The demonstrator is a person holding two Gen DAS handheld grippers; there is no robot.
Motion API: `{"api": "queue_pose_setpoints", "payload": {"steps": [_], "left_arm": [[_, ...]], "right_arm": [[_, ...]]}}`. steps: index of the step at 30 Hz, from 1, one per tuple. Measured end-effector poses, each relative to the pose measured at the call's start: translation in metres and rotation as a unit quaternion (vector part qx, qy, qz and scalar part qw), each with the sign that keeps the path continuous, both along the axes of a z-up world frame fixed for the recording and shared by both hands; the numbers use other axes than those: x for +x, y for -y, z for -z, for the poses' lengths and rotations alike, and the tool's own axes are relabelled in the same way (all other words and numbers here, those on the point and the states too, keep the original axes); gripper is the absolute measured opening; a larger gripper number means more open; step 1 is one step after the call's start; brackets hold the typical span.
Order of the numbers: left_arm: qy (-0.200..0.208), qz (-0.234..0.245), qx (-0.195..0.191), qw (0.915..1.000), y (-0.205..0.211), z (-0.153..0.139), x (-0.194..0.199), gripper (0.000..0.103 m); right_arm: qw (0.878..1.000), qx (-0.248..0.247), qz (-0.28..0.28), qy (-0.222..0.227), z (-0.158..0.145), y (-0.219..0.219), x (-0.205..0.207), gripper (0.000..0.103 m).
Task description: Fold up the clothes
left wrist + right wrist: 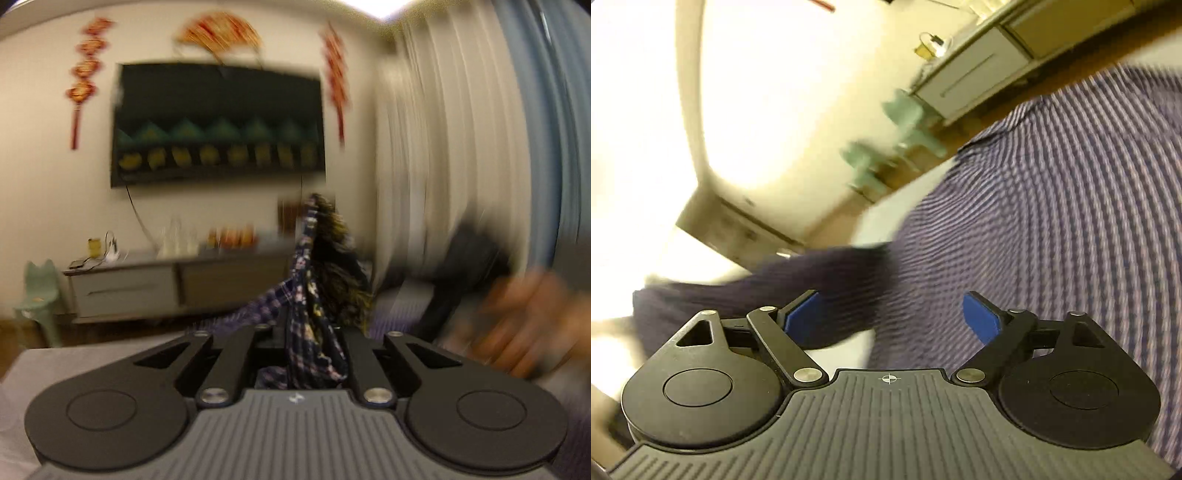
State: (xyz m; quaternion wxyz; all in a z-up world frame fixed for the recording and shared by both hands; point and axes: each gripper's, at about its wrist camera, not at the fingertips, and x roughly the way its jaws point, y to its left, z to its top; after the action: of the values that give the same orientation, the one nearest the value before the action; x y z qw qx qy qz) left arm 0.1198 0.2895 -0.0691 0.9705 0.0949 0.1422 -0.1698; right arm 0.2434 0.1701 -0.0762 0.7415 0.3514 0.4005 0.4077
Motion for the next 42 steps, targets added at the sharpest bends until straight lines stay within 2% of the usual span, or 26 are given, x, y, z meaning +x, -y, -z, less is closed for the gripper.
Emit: {"api": "queue_pose_setpoints", "payload": {"steps": [3,4,7,11,13,14,15,16,17,18,19,20,23,26,28,29,31,33,36,38,40,42], "left_arm": [[-0.028,0.013,0.076,0.9967,0.031,0.038,0.006,0.007],[-0.028,0.016,0.099,0.9946,0.039,0.047,0.005,0.007],[-0.022,0.028,0.157,0.9869,0.060,0.071,-0.003,0.007],[-0.007,0.037,0.195,0.9801,0.074,0.087,-0.013,0.007],[-0.010,0.036,0.209,0.9771,0.079,0.094,-0.012,0.009],[-0.013,0.036,0.216,0.9756,0.080,0.096,-0.012,0.010],[-0.016,0.036,0.223,0.9740,0.082,0.098,-0.011,0.012],[-0.019,0.036,0.230,0.9724,0.083,0.100,-0.010,0.016],[-0.023,0.037,0.232,0.9716,0.082,0.100,-0.011,0.020],[-0.026,0.037,0.231,0.9720,0.079,0.098,-0.014,0.030],[-0.031,0.028,0.228,0.9727,0.074,0.096,-0.017,0.041],[-0.037,0.016,0.226,0.9733,0.068,0.094,-0.021,0.044],[-0.060,-0.044,0.221,0.9725,0.044,0.087,-0.036,0.045],[-0.089,-0.130,0.200,0.9670,0.009,0.079,-0.051,0.045],[-0.109,-0.188,0.180,0.9594,-0.015,0.077,-0.066,0.045],[-0.120,-0.223,0.166,0.9529,-0.027,0.075,-0.072,0.046],[-0.154,-0.284,0.131,0.9371,-0.049,0.078,-0.085,0.049],[-0.192,-0.327,0.104,0.9197,-0.064,0.085,-0.094,0.049],[-0.226,-0.341,0.088,0.9083,-0.072,0.097,-0.104,0.049],[-0.230,-0.333,0.091,0.9098,-0.069,0.098,-0.110,0.049],[-0.224,-0.342,0.100,0.9073,-0.068,0.098,-0.117,0.051],[-0.223,-0.355,0.080,0.9046,-0.072,0.095,-0.125,0.052]], "right_arm": [[0.998,0.044,-0.012,-0.033,0.012,0.015,-0.025,0.098],[0.998,0.040,-0.019,-0.039,0.016,0.016,-0.032,0.098],[0.999,-0.007,-0.031,-0.032,0.023,0.008,-0.047,0.098],[0.997,-0.078,-0.024,-0.007,0.031,0.001,-0.051,0.097],[0.995,-0.096,-0.030,-0.010,0.038,-0.002,-0.052,0.086],[0.995,-0.091,-0.037,-0.020,0.042,-0.002,-0.051,0.069],[0.995,-0.083,-0.041,-0.030,0.047,-0.001,-0.050,0.045],[0.995,-0.083,-0.040,-0.035,0.050,-0.001,-0.049,0.038],[0.995,-0.090,-0.035,-0.035,0.050,0.001,-0.049,0.024],[0.994,-0.097,-0.031,-0.032,0.051,0.002,-0.049,0.007],[0.994,-0.102,-0.026,-0.028,0.050,0.002,-0.047,0.005],[0.994,-0.105,-0.017,-0.024,0.049,0.003,-0.045,0.005],[0.993,-0.117,-0.004,0.007,0.031,0.005,-0.035,0.005],[0.990,-0.129,0.020,0.051,-0.011,0.020,-0.022,0.004],[0.986,-0.137,0.048,0.078,-0.041,0.037,-0.013,0.004],[0.984,-0.144,0.065,0.085,-0.051,0.054,-0.008,0.004],[0.979,-0.151,0.105,0.089,-0.060,0.088,0.002,0.004],[0.975,-0.152,0.141,0.082,-0.056,0.117,0.009,0.004],[0.971,-0.165,0.164,0.053,-0.043,0.138,0.021,0.004],[0.970,-0.171,0.166,0.047,-0.040,0.138,0.025,0.004],[0.971,-0.169,0.161,0.047,-0.039,0.133,0.025,0.005],[0.971,-0.173,0.154,0.051,-0.040,0.130,0.024,0.005]]}}
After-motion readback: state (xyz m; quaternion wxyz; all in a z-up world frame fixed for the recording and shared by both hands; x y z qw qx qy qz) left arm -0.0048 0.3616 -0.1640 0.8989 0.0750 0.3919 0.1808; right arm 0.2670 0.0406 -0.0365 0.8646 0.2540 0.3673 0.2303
